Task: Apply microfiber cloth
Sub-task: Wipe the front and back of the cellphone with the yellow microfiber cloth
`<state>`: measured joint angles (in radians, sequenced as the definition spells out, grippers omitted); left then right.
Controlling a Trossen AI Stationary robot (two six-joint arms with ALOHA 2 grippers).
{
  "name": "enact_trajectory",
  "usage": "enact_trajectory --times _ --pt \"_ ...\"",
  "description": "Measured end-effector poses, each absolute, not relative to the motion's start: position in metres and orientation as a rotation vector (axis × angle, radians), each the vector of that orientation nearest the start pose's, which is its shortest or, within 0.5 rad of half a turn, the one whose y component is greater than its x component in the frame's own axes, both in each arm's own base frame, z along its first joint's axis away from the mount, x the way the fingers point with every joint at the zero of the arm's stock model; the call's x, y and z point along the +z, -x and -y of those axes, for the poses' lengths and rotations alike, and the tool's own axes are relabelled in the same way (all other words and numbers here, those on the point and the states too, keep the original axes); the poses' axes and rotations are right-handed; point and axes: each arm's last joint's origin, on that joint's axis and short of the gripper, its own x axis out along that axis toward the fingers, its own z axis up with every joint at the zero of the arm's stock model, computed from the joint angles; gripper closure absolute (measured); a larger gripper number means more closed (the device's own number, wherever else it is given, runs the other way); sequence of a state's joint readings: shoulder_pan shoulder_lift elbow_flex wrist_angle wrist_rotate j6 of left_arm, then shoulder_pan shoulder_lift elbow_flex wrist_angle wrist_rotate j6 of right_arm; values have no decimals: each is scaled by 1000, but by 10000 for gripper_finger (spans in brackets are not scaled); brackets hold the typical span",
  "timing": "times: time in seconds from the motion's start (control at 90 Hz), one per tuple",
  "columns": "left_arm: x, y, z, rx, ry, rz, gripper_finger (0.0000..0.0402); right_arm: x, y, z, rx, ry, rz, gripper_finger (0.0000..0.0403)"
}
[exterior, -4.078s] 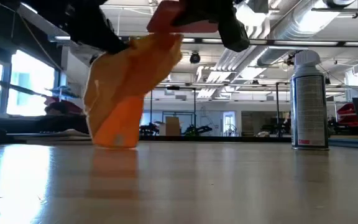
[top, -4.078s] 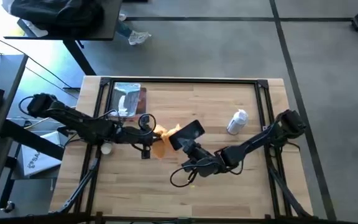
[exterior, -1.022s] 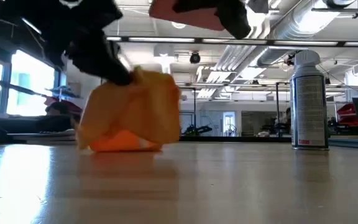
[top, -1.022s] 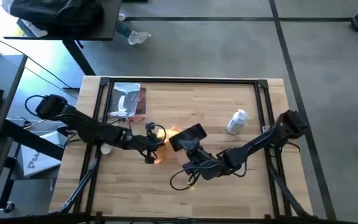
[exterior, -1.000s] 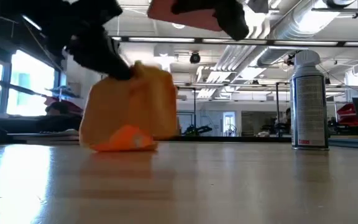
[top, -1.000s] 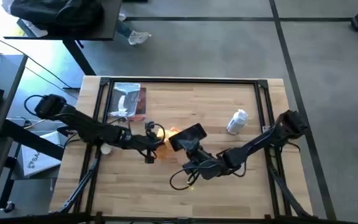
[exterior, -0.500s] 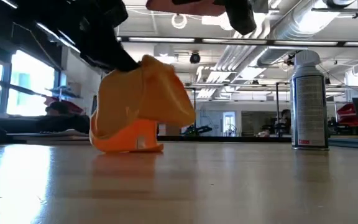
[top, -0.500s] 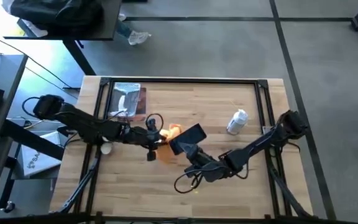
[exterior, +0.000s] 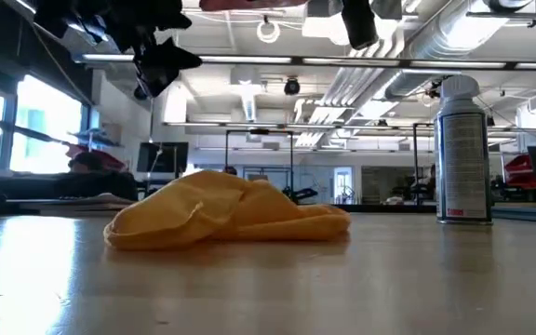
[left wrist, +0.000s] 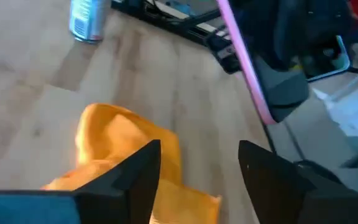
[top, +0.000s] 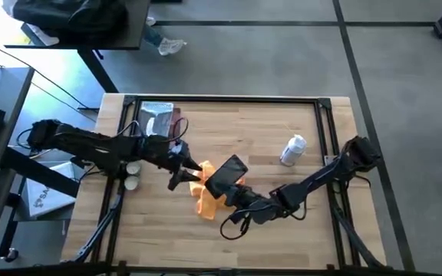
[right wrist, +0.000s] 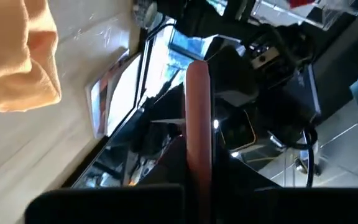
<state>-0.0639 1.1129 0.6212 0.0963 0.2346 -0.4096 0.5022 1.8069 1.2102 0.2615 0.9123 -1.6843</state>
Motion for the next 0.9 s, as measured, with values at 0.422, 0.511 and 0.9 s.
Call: enact_trajectory --times 0.422,0.511,0.9 --pt "225 -257 31 -438 655 -513 204 228 -373 -173 26 1972 -469 403" --pt "220 -261 31 -443 685 -530 204 228 -374 -170 28 1972 -468 403" --pt "215 -271 34 -518 688 -495 204 229 -376 -169 55 2011 -424 403"
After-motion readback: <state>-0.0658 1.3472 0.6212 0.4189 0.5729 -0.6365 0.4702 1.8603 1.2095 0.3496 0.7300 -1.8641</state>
